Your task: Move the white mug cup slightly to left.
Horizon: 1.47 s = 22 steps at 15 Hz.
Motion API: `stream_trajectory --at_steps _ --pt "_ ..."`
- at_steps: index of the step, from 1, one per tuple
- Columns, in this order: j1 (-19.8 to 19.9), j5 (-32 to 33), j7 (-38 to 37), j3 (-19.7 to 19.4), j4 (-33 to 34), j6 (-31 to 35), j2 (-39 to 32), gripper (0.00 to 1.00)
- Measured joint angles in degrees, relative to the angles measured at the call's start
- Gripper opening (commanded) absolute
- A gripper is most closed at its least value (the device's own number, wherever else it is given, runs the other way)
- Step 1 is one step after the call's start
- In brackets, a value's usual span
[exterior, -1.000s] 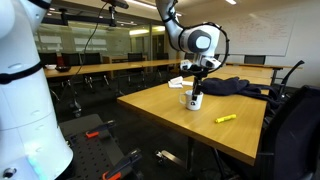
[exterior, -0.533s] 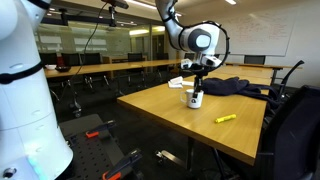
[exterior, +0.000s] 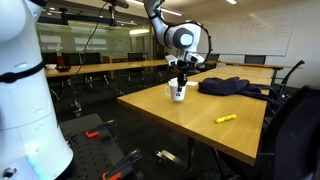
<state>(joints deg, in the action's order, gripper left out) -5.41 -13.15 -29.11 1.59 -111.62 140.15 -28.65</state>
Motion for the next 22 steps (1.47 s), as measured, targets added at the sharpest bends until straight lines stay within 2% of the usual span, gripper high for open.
stream_trajectory --at_steps 3,5,11,13,19,20,21,22 --pt "0.4 -3.7 6.7 2.5 -2.8 0.9 1.5 0.03" --pt "1.2 -5.4 11.3 2.6 -4.5 1.2 1.8 0.03" --pt "7.3 -7.4 21.5 1.9 -7.1 1.7 2.0 0.03" --pt "7.1 -6.6 23.5 1.9 -8.0 1.7 2.7 0.03" --pt "2.9 1.6 22.0 1.5 -12.9 1.8 6.3 0.03" --pt "2.4 2.1 21.8 1.5 -13.7 2.4 6.8 0.35" --pt "1.9 2.7 21.1 1.4 -14.5 3.4 7.2 0.36" --pt "1.5 3.0 20.2 1.4 -15.1 4.3 7.5 0.44"
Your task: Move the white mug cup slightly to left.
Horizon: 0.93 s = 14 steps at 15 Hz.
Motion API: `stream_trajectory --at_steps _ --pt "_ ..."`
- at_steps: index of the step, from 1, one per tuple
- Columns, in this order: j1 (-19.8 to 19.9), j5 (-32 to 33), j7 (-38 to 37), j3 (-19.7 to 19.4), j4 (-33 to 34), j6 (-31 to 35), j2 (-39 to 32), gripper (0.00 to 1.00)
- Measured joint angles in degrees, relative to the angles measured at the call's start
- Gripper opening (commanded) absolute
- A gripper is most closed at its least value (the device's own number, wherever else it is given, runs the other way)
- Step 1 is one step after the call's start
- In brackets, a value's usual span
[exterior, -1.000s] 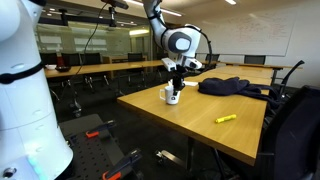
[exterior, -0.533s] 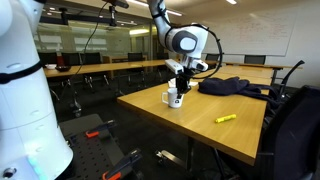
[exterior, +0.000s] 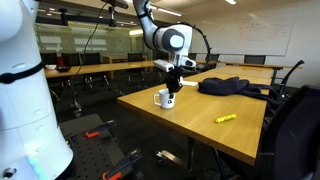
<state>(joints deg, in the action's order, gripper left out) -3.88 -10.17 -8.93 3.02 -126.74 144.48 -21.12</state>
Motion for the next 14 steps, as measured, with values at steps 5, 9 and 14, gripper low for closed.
stream_trajectory --at_steps 5,9,14 --pt "0.1 -2.0 -0.2 0.3 -1.6 1.7 3.3 0.80" --pt "0.5 -1.4 -1.0 -0.2 -2.4 -4.4 13.4 1.00" --pt "0.5 9.0 -2.8 -0.9 -2.2 -19.2 24.5 1.00"
